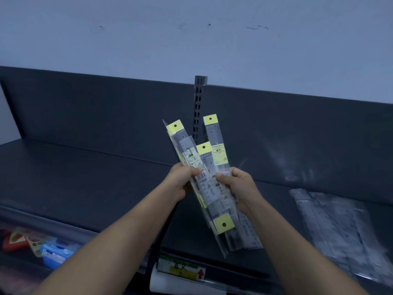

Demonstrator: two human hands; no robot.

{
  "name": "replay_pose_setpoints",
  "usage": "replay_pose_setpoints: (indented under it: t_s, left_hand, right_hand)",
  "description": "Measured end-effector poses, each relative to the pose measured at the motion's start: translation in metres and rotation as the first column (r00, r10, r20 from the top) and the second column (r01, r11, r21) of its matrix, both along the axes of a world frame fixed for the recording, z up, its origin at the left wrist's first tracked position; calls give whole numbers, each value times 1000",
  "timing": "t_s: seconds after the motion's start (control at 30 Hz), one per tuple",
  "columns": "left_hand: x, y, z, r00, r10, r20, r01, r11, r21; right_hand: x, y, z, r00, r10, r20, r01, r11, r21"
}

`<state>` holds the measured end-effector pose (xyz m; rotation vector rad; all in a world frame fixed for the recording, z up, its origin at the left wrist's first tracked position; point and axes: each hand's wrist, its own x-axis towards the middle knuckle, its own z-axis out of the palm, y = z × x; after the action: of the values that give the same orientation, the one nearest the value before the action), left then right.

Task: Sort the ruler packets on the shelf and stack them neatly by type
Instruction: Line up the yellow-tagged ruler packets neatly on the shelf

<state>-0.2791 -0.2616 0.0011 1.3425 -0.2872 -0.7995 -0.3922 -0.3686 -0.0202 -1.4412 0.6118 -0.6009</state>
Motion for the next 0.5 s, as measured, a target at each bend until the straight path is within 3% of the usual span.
replay_pose_setpoints:
  t_s: [0.27, 0.4, 0.5]
  left_hand:
    - [0, -2, -1, 999, 48, -12, -48, 998, -28]
    - [0, 0, -2, 998, 49, -49, -51, 998, -40]
    - [-2, 0, -1, 997, 44, -68, -48, 997, -55]
  right_hand:
    - [-7, -3, -2, 997, -79, 13, 79, 996, -28]
    - [-16, -14, -17, 941, -271, -204, 208, 935, -286]
    - [-24, -17, -25, 788, -366, -495, 61, 847, -529]
